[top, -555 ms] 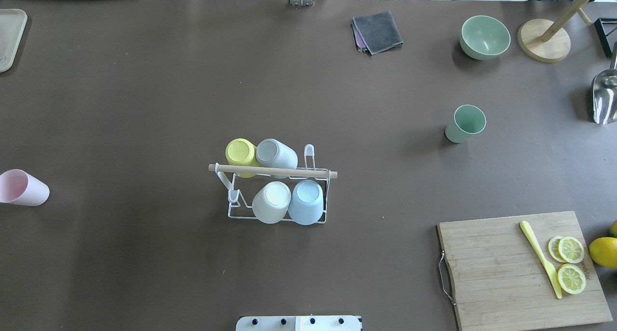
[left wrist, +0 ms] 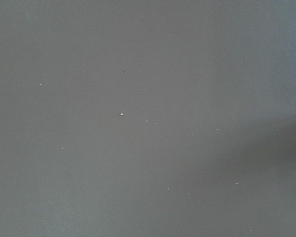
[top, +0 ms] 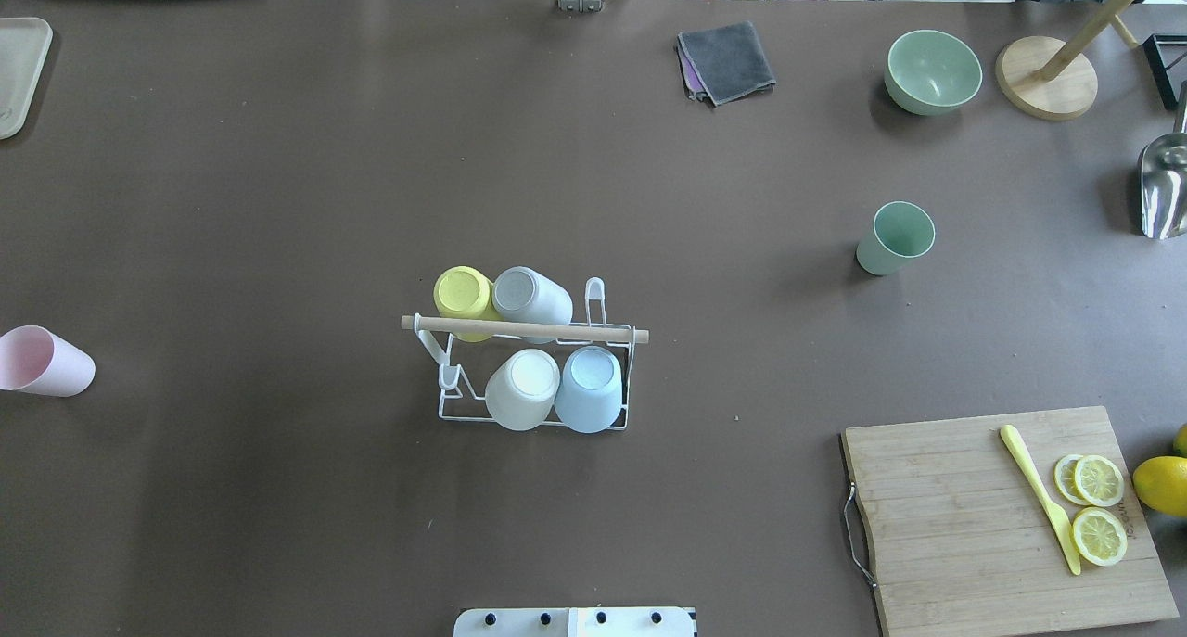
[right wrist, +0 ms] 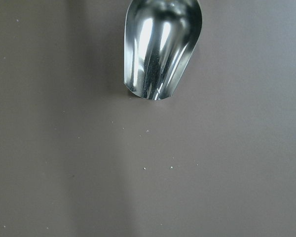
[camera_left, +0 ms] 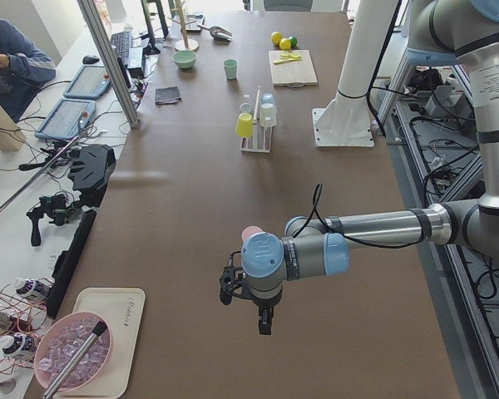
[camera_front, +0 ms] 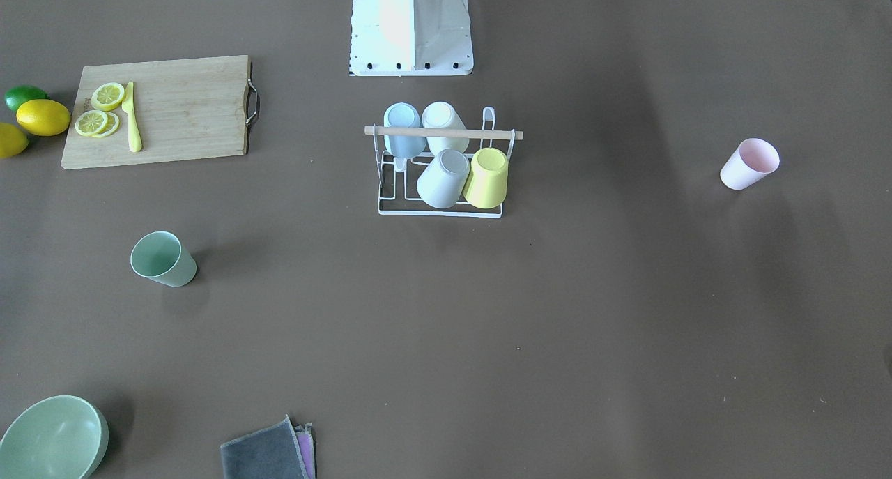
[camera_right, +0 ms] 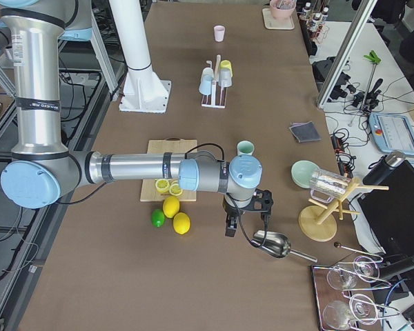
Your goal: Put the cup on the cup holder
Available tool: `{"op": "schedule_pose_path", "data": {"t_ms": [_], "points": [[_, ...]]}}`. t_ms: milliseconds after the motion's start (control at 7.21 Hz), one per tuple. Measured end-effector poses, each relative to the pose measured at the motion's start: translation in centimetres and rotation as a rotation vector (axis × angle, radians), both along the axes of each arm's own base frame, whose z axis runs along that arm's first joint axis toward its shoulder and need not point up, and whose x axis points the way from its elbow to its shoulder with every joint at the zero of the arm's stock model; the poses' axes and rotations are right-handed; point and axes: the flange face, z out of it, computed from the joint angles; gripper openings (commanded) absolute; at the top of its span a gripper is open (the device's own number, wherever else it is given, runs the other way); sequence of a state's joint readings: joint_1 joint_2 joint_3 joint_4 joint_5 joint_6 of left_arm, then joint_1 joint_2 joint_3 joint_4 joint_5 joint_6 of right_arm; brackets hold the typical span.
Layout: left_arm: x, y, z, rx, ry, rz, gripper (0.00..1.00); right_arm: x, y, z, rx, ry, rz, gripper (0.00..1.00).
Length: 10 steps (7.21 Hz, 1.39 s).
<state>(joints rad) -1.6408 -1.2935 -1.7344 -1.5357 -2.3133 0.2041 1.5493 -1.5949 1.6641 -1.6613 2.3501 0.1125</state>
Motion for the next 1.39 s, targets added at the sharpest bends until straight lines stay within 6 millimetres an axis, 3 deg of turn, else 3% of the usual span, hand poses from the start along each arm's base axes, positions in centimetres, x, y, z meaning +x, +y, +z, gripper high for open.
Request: {"op": "schedule_pose_path", "data": {"t_ms": [555,1110,1388], "points": [[-0.1,-1.5,-1.7,-0.003,-0.008,0.005,0.98,0.0,0.0,0.0,0.0,0.0,0.001,1.0],[0.1,-8.5,-5.8,-0.041,-0.116,0.06,0.98,0.0,0.2,0.3,-0.006,0.002,0.001,1.0],[2.4,-12.7,-7.3,-0.074,-0.201,0.146,0.97,0.0,0.2,0.4,-0.01,0.002,0.002,1.0]]}}
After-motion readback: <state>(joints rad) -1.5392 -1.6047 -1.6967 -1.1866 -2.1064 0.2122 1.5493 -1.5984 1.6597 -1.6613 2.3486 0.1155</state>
